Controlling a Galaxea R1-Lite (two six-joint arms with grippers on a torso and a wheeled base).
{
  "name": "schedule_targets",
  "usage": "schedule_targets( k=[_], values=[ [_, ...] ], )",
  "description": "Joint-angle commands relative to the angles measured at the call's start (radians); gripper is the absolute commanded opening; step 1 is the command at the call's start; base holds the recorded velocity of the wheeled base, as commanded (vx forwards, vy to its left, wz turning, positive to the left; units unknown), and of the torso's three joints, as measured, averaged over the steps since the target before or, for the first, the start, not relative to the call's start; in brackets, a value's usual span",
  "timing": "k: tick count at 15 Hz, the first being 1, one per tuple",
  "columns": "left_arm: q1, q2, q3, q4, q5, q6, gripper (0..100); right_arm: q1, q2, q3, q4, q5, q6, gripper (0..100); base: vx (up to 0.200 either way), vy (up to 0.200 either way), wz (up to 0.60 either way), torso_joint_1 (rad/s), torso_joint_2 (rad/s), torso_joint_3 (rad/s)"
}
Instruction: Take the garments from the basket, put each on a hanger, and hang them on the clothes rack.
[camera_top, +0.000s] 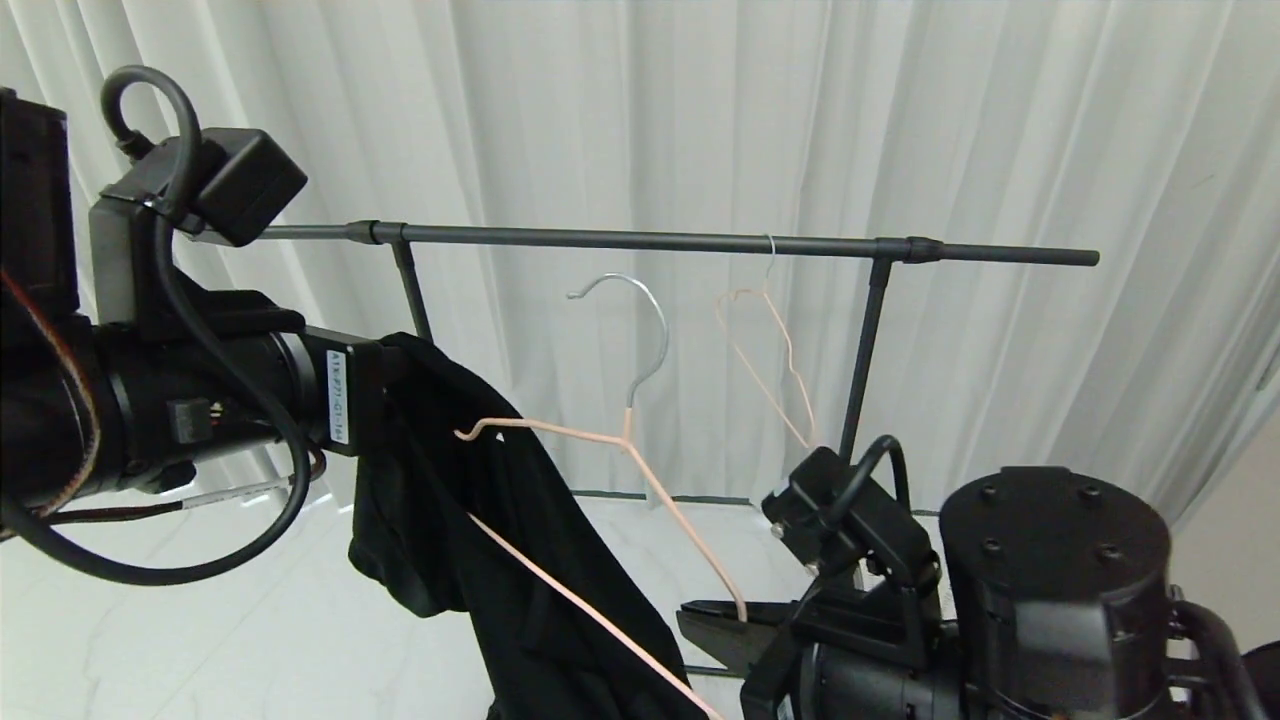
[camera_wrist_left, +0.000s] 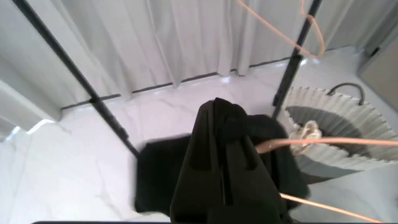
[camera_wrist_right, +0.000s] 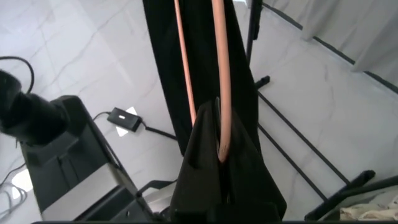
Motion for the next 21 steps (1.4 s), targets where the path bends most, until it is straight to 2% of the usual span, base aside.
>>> schedule_targets(
  k=[1, 3, 5, 7, 9, 12, 15, 21],
  values=[
    [0.082, 0.0, 0.002, 0.0, -0.042, 0.031, 0, 0.004, -0.097, 0.069, 0.0, 0.003, 0.001, 0, 0.0, 0.0, 0.0, 0.0, 0.0, 0.0],
    [0.085, 0.003, 0.003, 0.0, -0.046, 0.033, 0, 0.011, -0.143, 0.092, 0.001, 0.019, 0.004, 0, 0.0, 0.0, 0.0, 0.0, 0.0, 0.0],
    [0.084, 0.019, -0.004, -0.001, -0.051, 0.044, 0, 0.014, -0.183, 0.109, 0.01, 0.089, 0.002, 0, 0.0, 0.0, 0.0, 0.0, 0.0, 0.0],
    [0.084, 0.016, -0.014, -0.001, -0.063, 0.065, 0, 0.013, -0.178, 0.121, 0.012, 0.092, 0.002, 0, 0.0, 0.0, 0.0, 0.0, 0.0, 0.0],
    [0.084, 0.003, -0.017, -0.001, -0.098, 0.07, 0, 0.013, -0.178, 0.121, 0.012, 0.097, 0.002, 0, 0.0, 0.0, 0.0, 0.0, 0.0, 0.0],
    [0.036, -0.02, -0.015, 0.0, -0.178, 0.07, 0, 0.013, -0.155, 0.098, 0.01, 0.184, 0.002, 0, 0.0, 0.0, 0.0, 0.0, 0.0, 0.0],
    [-0.041, -0.021, -0.015, -0.001, -0.198, 0.067, 0, 0.013, -0.079, 0.034, -0.002, 0.186, 0.002, 0, 0.0, 0.0, 0.0, 0.0, 0.0, 0.0],
    [-0.117, -0.018, -0.017, -0.001, -0.198, 0.062, 0, 0.01, 0.064, -0.054, -0.022, 0.186, 0.008, 0, 0.0, 0.0, 0.0, 0.0, 0.0, 0.0]
  ],
)
